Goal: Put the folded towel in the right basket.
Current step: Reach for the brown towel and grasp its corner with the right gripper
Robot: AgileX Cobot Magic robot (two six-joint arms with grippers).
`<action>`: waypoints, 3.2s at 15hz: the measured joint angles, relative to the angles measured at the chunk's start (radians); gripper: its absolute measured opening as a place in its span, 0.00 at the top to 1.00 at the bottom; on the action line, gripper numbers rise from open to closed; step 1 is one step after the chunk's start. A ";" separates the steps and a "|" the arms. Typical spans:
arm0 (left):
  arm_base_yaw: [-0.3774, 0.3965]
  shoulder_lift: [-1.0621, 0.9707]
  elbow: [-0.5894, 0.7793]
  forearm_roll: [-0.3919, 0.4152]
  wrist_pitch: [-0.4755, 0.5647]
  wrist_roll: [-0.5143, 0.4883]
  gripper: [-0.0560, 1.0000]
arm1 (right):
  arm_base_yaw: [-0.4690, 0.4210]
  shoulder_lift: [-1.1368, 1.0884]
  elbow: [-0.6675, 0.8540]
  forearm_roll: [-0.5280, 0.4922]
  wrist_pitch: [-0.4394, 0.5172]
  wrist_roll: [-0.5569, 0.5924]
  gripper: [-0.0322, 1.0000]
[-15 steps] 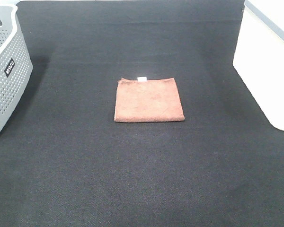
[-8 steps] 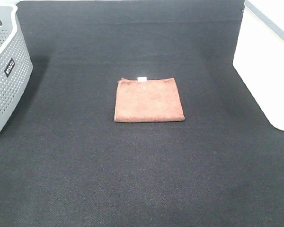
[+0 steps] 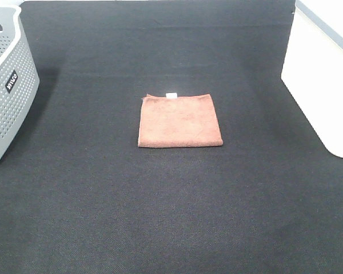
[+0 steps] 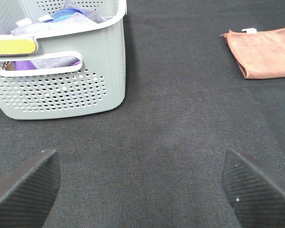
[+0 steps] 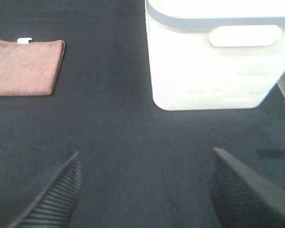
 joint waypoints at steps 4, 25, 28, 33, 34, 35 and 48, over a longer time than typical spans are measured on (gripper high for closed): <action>0.000 0.000 0.000 0.000 0.000 0.000 0.12 | 0.000 0.384 -0.140 0.051 -0.132 0.000 0.29; 0.000 0.000 0.000 0.000 0.000 0.000 0.12 | 0.264 1.742 -1.041 0.404 -0.071 -0.133 0.29; 0.000 0.000 0.000 0.000 0.000 0.000 0.12 | 0.264 1.900 -1.141 0.413 0.010 -0.134 0.29; 0.000 0.000 0.000 0.000 0.000 0.000 0.12 | 0.250 2.087 -1.278 0.489 0.083 -0.137 0.29; 0.000 0.000 0.000 0.000 0.000 0.000 0.12 | 0.236 2.114 -1.293 0.527 0.091 -0.154 0.29; 0.000 0.000 0.000 0.000 0.000 0.000 0.12 | 0.207 2.141 -1.301 0.577 0.096 -0.181 0.29; 0.000 0.000 0.000 0.000 0.000 0.000 0.12 | 0.191 2.236 -1.311 0.642 0.045 -0.287 0.52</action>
